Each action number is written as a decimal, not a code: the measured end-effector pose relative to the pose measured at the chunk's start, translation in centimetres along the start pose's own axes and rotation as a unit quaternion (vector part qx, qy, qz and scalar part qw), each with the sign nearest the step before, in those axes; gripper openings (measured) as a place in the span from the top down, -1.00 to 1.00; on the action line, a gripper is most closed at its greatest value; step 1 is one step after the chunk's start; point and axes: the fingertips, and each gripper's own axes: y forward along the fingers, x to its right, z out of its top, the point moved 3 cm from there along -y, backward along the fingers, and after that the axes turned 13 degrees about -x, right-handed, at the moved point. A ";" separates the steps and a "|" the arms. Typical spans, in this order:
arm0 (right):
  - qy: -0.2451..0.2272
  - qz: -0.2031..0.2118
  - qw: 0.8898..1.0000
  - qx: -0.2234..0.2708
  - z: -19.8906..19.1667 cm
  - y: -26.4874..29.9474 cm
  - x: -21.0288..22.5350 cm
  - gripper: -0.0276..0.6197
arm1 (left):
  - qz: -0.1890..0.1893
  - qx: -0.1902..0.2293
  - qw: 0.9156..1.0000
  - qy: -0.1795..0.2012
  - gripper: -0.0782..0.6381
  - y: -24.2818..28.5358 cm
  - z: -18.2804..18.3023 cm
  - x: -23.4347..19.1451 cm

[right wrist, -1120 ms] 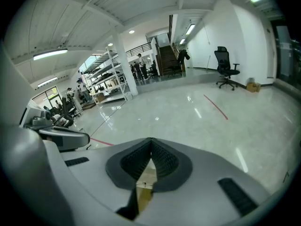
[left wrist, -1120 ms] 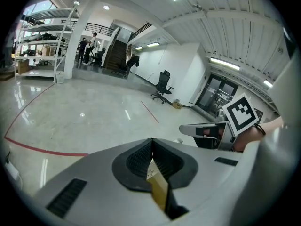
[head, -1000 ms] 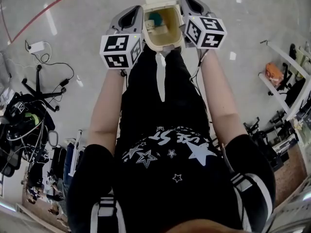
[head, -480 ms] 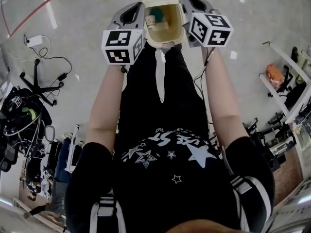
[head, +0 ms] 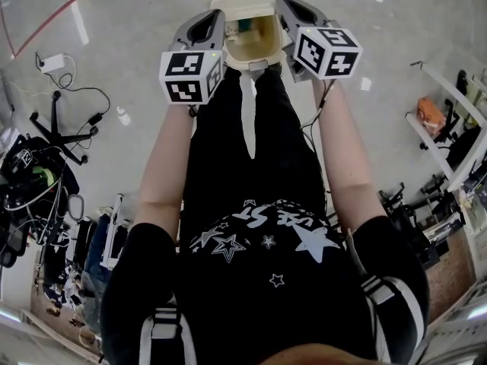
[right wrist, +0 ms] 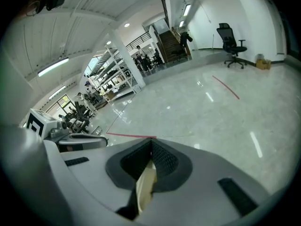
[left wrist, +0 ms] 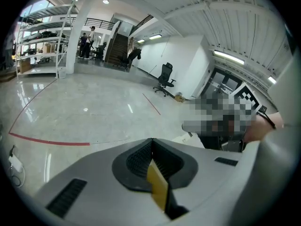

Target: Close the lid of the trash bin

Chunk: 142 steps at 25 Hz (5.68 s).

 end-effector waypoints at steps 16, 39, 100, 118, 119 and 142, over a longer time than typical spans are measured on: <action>-0.008 0.027 0.997 -0.070 -8.1 -0.4 0.2 0.90 | 0.030 -0.043 0.999 -0.014 0.75 1.2 -5.7 3.3; -0.020 0.071 0.980 -0.183 -19.2 4.1 5.0 0.90 | 0.113 -0.117 0.981 -0.110 0.75 6.5 -18.6 5.2; 0.019 0.044 0.992 -0.117 -11.8 -1.5 2.1 0.90 | 0.046 -0.132 0.990 -0.020 0.75 4.0 -10.5 8.0; -0.063 0.114 0.991 -0.013 -5.6 -11.4 -4.9 0.90 | 0.097 0.042 0.992 -0.063 0.75 -9.0 -3.3 14.5; -0.062 0.117 0.991 -0.007 -5.5 -11.8 -5.4 0.90 | 0.097 0.047 0.992 -0.062 0.75 -9.6 -3.3 14.7; -0.072 0.099 0.969 0.216 -10.3 -27.4 -14.5 0.90 | 0.061 0.130 0.990 -0.007 0.75 -23.5 -8.7 20.5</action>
